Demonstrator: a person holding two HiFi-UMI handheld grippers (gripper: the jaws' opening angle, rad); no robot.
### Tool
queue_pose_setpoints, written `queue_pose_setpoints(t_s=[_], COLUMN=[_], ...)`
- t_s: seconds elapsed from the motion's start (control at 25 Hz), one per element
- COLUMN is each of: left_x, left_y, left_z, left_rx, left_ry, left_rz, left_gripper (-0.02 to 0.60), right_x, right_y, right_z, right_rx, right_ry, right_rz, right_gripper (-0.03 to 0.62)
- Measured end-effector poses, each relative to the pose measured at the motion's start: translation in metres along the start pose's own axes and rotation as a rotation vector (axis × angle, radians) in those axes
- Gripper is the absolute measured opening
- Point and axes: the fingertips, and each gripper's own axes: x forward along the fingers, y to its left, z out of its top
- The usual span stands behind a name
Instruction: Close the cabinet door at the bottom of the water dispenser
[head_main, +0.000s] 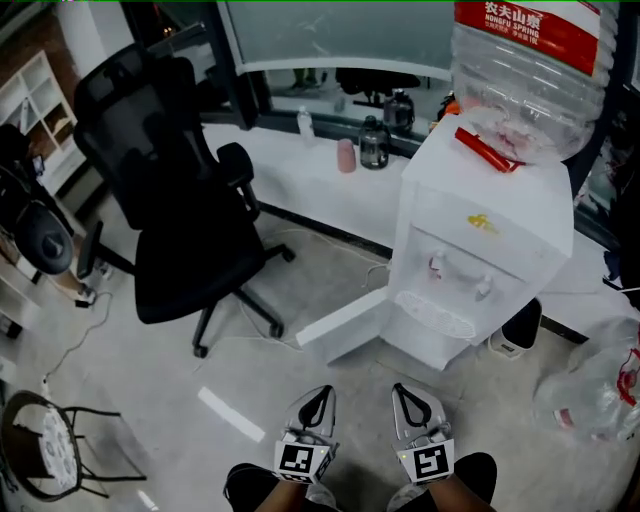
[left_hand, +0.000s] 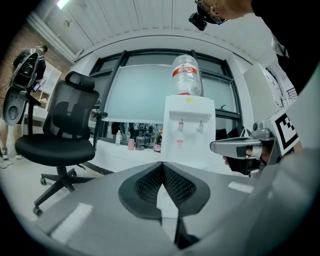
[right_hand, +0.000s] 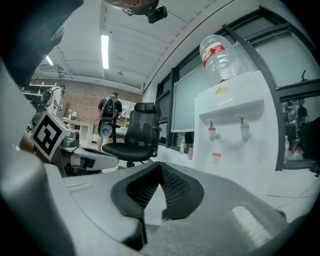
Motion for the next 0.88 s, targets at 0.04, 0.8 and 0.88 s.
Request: queue_pose_setpoints(t_s=[0.04, 0.8, 0.88], left_x=[0.004, 0.029, 0.029], left_y=[0.002, 0.023, 0.027], left_z=[-0.011, -0.111, -0.111], left_rx=[0.002, 0.014, 0.020], left_ry=[-0.004, 0.004, 0.008], left_rz=[-0.002, -0.005, -0.003], left_gripper=[0.018, 0.018, 0.018], right_x=[0.002, 0.008, 0.011], right_y=[0.001, 0.008, 0.014], right_z=[-0.012, -0.113, -0.116], right_rx=[0.000, 0.027, 0.049], right_ry=[-0.003, -0.007, -0.013], right_rz=[-0.005, -0.060, -0.056], right_gripper=[0.003, 0.003, 0.003])
